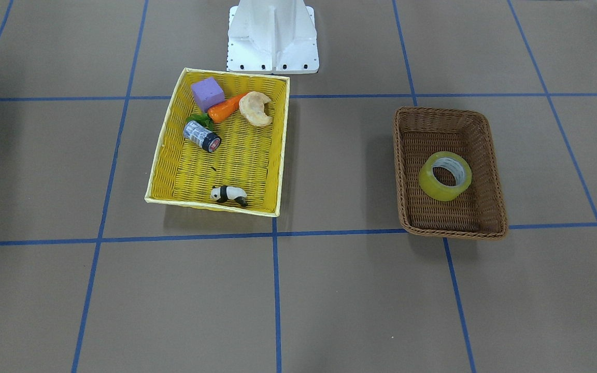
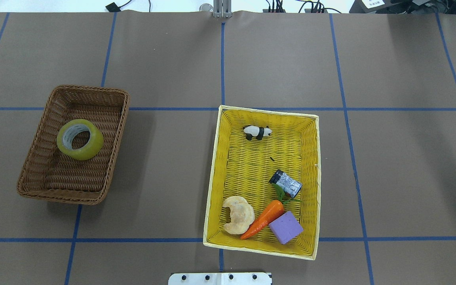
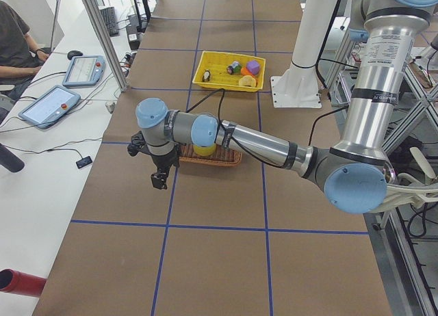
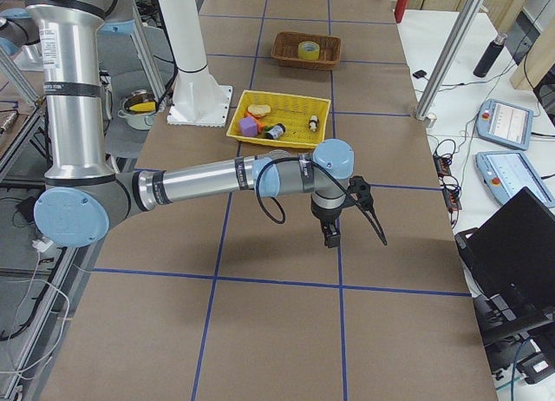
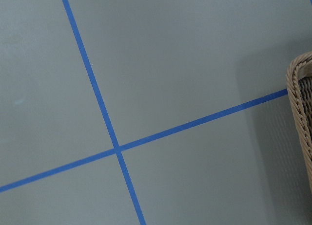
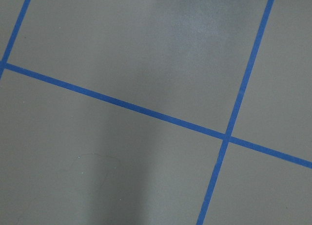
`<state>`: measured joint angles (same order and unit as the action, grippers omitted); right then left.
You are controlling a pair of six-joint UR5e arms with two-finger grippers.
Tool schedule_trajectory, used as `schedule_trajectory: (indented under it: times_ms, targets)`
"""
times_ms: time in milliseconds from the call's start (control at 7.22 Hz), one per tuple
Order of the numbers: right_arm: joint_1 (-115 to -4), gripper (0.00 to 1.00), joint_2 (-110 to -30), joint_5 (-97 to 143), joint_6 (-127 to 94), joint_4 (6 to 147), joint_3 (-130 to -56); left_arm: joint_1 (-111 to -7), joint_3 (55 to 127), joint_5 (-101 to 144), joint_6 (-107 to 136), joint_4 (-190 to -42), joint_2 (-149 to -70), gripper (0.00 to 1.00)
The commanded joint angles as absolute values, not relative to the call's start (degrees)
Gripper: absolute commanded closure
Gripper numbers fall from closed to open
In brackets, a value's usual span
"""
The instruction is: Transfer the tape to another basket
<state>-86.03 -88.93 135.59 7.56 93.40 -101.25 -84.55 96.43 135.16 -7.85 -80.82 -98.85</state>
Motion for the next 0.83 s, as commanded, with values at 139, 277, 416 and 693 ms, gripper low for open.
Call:
schedule_trajectory:
  times_ms: [139, 277, 416, 693]
  targets:
    - [-86.0, 0.00, -88.3, 135.5, 6.6, 93.7, -101.3, -84.5, 96.9, 135.8, -7.5, -81.1, -98.4, 0.02]
    - [-85.6, 0.00, -88.2, 135.6, 7.0, 93.6, -100.6, -84.5, 96.4, 135.8, -7.6, -81.7, -98.4, 0.02]
    - [-85.6, 0.00, -89.3, 135.6, 7.5, 93.4, -102.2, -84.5, 96.1, 135.9, -7.7, -82.0, -98.4, 0.02]
    - [-85.4, 0.00, -89.6, 134.9, 7.5, 93.6, -100.7, -84.5, 96.2, 135.9, -7.5, -83.1, -98.4, 0.02]
